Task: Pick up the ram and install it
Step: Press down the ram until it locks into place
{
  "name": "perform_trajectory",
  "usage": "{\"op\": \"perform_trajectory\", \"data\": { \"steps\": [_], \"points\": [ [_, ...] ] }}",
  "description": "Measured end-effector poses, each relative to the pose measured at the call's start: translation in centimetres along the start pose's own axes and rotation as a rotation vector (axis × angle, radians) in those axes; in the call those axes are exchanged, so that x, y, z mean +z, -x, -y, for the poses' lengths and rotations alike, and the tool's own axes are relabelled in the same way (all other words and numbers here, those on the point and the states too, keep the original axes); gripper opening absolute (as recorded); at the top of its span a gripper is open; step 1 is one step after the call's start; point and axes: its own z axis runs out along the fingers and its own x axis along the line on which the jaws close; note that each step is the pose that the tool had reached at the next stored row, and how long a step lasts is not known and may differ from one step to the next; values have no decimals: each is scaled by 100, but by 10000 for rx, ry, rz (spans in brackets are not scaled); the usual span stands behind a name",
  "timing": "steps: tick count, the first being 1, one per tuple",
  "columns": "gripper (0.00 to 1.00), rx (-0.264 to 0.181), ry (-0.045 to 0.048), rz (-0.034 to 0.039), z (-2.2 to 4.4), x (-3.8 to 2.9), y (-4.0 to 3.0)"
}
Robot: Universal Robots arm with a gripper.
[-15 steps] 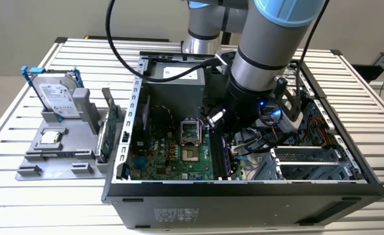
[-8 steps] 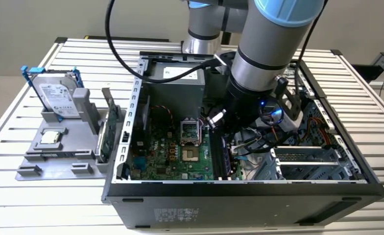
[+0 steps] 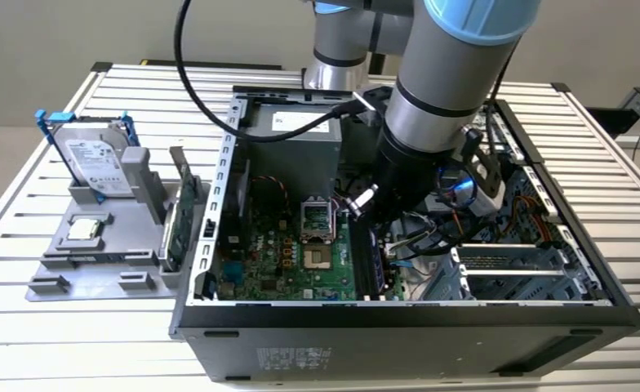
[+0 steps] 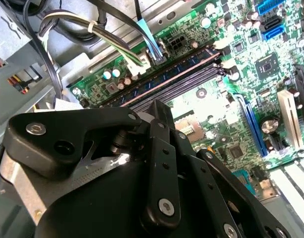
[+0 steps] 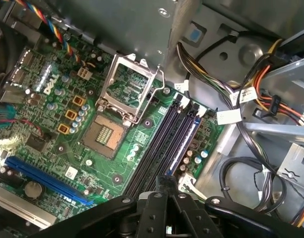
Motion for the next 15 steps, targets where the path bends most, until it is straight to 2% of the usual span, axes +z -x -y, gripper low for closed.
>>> {"op": "perform_trajectory", "data": {
  "steps": [15],
  "points": [
    [0,-1843,-4,-74,-5,23,4]
  ]
}}
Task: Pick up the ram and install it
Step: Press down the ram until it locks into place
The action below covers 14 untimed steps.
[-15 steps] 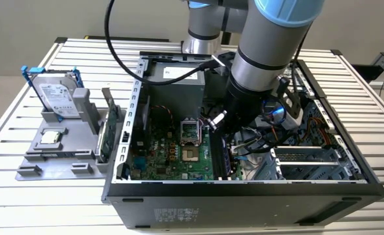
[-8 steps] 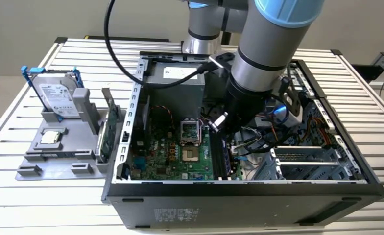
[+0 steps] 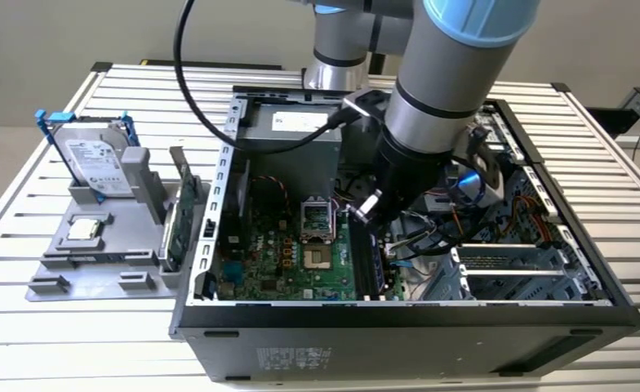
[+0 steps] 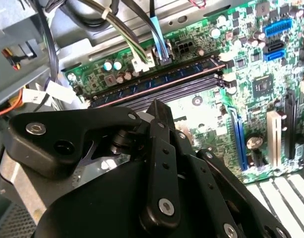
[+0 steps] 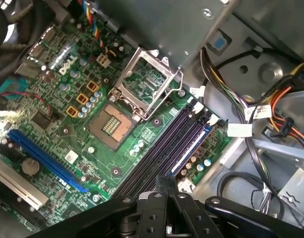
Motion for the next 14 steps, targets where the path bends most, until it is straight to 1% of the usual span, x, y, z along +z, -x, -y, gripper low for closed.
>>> {"op": "perform_trajectory", "data": {
  "steps": [5,14],
  "points": [
    [0,-648,-5,-29,-2,7,2],
    [0,-2189,-16,-97,-2,12,2]
  ]
}}
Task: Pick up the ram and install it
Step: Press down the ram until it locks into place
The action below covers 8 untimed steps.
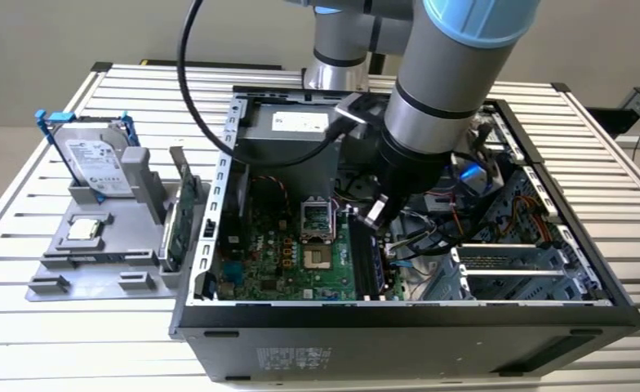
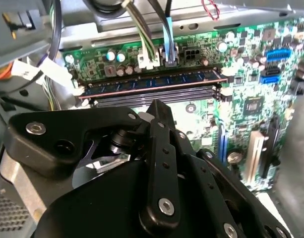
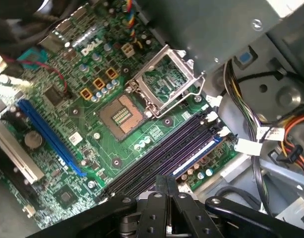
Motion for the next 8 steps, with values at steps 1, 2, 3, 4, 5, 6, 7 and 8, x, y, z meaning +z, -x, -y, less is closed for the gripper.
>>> {"op": "perform_trajectory", "data": {
  "steps": [1,2,3,4,5,6,7,8],
  "points": [
    [0,-160,-1,-7,0,0,0],
    [0,-301,-2,-13,0,0,0],
    [0,-450,-3,-20,0,1,0],
    [0,-598,-4,-25,0,1,0],
    [0,-736,-5,-31,0,1,0],
    [0,-868,-7,-37,1,1,0],
    [0,-986,-7,-42,1,1,1],
    [0,-1108,-8,-48,2,1,1]
  ]
}}
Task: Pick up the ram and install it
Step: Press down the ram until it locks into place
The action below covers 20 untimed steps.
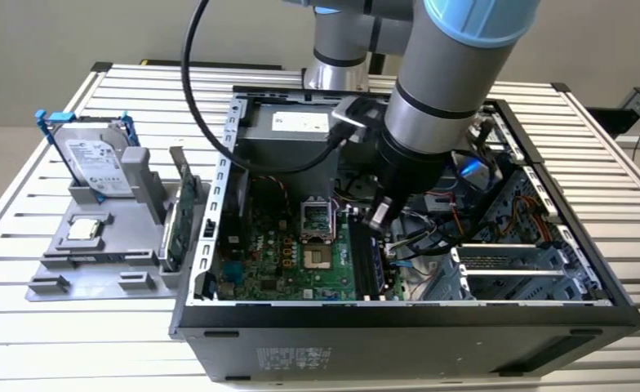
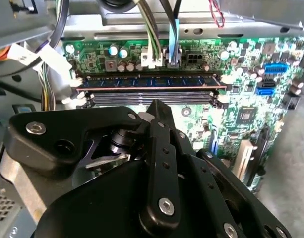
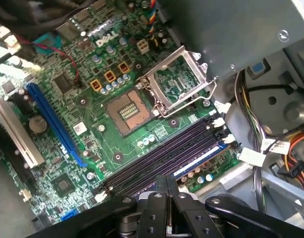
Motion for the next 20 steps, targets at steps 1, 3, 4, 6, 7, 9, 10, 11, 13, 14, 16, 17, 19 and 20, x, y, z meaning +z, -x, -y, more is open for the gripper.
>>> {"op": "perform_trajectory", "data": {
  "steps": [1,3,4,6,7,9,10,11,13,14,16,17,19,20],
  "points": [
    [0,-131,-1,-6,0,0,0],
    [0,-394,-4,-18,1,1,1],
    [0,-523,-5,-24,1,1,1],
    [0,-771,-6,-35,4,1,3],
    [0,-898,-6,-40,5,1,3],
    [0,-1195,-6,-48,5,3,3],
    [0,-1357,-6,-53,5,4,3],
    [0,-1516,-7,-58,5,5,4],
    [0,-1876,-7,-71,6,7,4],
    [0,-2041,-8,-77,6,9,4],
    [0,-2383,-4,-80,6,11,3],
    [0,-2541,3,-66,6,12,3],
    [0,-2846,15,-23,6,16,4],
    [0,-3003,21,-8,6,18,4]
  ]
}}
